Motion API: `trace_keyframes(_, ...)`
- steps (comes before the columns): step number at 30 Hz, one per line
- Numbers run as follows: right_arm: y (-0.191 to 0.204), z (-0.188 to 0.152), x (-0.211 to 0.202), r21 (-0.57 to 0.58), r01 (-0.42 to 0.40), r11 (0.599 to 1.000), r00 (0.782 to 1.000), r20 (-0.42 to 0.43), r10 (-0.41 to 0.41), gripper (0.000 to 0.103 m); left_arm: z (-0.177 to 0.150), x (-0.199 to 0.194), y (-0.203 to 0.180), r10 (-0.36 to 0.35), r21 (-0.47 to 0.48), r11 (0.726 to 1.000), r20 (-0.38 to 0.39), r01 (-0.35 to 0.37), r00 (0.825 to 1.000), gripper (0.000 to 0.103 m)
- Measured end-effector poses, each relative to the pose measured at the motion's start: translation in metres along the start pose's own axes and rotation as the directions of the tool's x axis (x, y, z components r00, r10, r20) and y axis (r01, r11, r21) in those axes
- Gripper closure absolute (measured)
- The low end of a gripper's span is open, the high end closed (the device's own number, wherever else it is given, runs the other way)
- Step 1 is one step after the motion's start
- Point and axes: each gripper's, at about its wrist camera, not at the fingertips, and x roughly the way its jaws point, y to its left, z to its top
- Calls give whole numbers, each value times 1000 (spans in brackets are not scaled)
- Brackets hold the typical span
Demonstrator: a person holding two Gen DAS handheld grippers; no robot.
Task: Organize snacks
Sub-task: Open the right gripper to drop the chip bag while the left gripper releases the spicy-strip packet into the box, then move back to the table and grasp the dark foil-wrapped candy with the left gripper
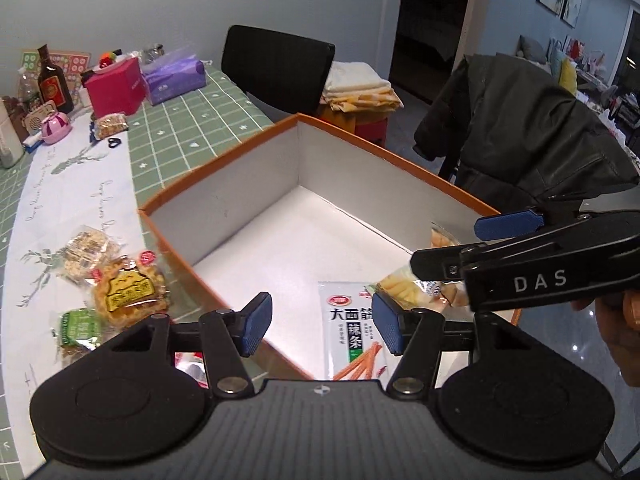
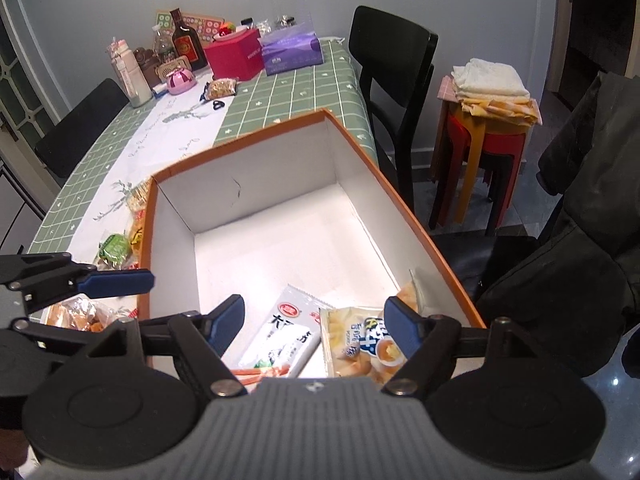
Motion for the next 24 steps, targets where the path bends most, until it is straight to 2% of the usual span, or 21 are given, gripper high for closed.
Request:
trace_keyframes(8, 26, -1, -6, -60, -2, 998, 1000, 26, 4, 28, -13, -36, 46, 30, -37, 999, 45, -28, 999, 34)
trace_keyframes(16, 58, -1, -11, -133, -27, 991, 999, 42, 33, 28, -52, -53, 97, 79, -104, 992, 39, -75, 996, 33)
trace_keyframes(24, 89, -10, -9, -195, -41, 980, 998, 45, 51, 28, -90, -78, 119, 116, -21, 993, 15, -116, 993, 31)
